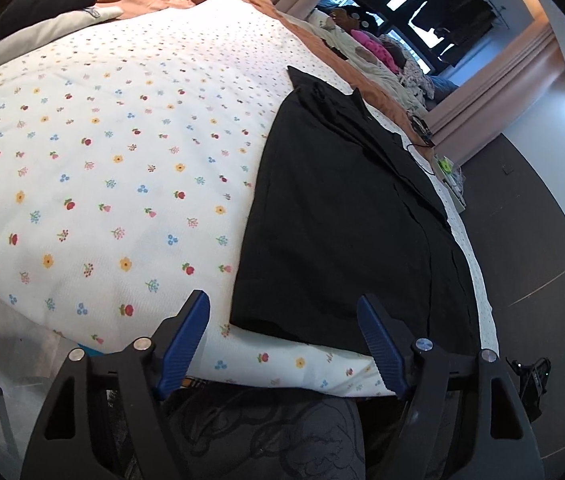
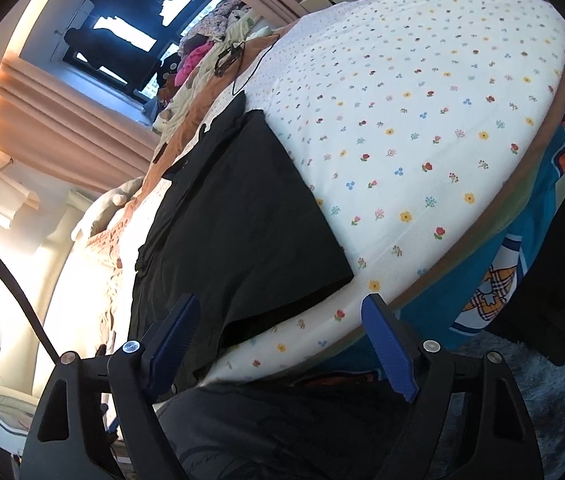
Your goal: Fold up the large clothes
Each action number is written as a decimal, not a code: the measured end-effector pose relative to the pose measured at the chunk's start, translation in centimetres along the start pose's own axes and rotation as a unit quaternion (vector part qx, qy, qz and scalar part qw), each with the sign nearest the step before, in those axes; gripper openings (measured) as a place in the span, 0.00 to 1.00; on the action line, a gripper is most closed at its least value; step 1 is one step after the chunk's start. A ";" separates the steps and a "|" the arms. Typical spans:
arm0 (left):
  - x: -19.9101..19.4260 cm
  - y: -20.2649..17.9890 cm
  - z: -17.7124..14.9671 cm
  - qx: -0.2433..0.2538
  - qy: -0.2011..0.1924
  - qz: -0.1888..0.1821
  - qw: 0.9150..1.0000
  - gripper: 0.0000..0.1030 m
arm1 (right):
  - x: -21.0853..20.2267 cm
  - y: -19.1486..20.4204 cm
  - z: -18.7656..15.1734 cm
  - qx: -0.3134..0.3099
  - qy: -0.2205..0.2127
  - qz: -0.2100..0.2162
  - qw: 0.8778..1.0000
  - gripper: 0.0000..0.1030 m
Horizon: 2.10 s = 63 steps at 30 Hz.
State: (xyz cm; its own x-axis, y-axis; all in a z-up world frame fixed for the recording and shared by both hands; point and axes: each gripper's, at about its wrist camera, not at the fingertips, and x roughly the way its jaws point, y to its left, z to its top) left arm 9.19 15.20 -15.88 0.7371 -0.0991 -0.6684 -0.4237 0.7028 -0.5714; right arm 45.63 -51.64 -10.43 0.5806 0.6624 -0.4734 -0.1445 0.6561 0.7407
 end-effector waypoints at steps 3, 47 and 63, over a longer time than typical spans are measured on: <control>1.1 0.6 0.2 -0.012 0.010 -0.008 1.000 0.75 | 0.9 -0.2 0.3 0.004 -0.001 0.007 1.000 0.79; 4.5 2.2 0.5 -0.135 -0.047 -0.048 0.989 0.11 | 8.8 -2.1 2.1 0.120 0.004 0.051 0.991 0.08; -4.2 -2.6 3.9 -0.100 -0.134 -0.114 0.979 0.05 | -1.0 4.0 4.8 0.064 -0.065 0.073 0.993 0.00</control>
State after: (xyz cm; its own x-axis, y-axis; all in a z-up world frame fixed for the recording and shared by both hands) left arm 9.24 16.49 -9.72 0.9252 -0.0297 -0.3783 -0.3065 0.5293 -0.7912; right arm 48.33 -51.46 -4.70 0.6607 0.6897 -0.2963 -0.1377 0.4994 0.8554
